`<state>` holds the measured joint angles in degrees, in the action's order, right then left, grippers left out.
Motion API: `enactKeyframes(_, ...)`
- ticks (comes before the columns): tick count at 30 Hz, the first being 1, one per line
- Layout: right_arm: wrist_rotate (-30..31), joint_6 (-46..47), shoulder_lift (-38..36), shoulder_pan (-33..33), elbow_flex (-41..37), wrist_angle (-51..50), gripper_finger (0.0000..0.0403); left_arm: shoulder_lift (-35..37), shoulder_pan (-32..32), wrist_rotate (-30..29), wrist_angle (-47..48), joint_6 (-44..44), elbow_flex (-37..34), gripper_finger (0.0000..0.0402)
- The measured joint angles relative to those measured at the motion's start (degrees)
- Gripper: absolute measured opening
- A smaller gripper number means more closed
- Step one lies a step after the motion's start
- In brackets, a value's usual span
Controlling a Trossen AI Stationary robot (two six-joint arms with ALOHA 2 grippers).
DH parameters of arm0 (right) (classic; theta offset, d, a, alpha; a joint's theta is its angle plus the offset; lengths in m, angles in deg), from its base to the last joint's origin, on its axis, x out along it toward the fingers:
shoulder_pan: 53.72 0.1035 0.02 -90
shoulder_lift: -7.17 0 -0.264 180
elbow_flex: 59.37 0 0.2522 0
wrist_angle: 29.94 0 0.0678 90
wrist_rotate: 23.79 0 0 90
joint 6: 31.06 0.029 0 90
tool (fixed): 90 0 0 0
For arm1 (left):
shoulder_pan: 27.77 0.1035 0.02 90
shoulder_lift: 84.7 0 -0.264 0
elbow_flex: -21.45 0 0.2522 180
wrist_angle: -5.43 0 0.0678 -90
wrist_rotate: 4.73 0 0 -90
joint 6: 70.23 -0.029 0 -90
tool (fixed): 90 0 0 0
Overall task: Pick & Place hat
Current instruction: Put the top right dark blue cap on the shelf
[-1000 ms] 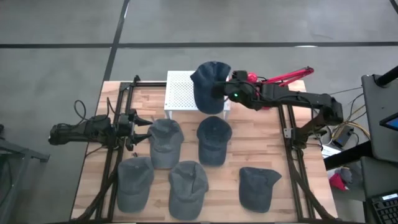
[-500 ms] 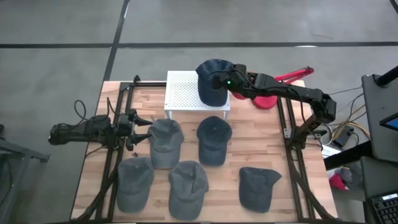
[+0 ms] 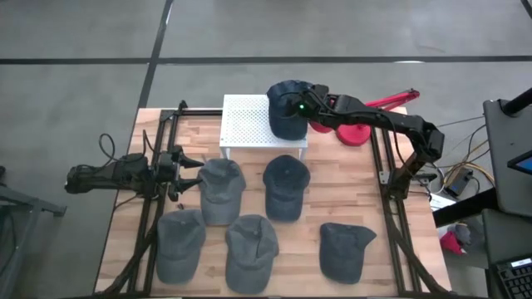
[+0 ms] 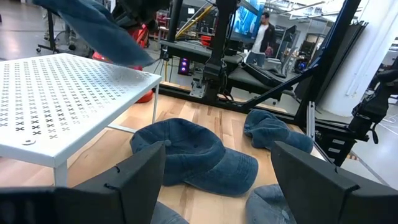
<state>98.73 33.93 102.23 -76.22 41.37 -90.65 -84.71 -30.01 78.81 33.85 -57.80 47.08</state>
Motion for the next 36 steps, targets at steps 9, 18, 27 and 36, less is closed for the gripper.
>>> enactKeyframes(9, 0.00, 0.49, 0.46, -0.25, -0.02, -3.08, 0.0013, 0.00, 0.00, -0.02, -0.01, -0.01, 0.00, 0.0296)
enactKeyframes(18, 0.30, 1.09, 0.46, -0.29, -0.71, -3.71, 0.0013, 0.00, 0.00, -0.01, 0.00, 0.00, 0.00, 0.0296)
enactKeyframes(27, -0.24, 2.36, 0.46, -0.27, -1.92, -3.03, 0.0017, 0.00, 0.00, -0.02, 0.00, 0.00, 0.01, 0.0296)
enactKeyframes(36, -1.36, 0.74, 0.44, -0.29, -2.01, -2.96, 0.0072, 0.00, 0.00, -0.02, -0.02, 0.00, -0.01, 0.0296)
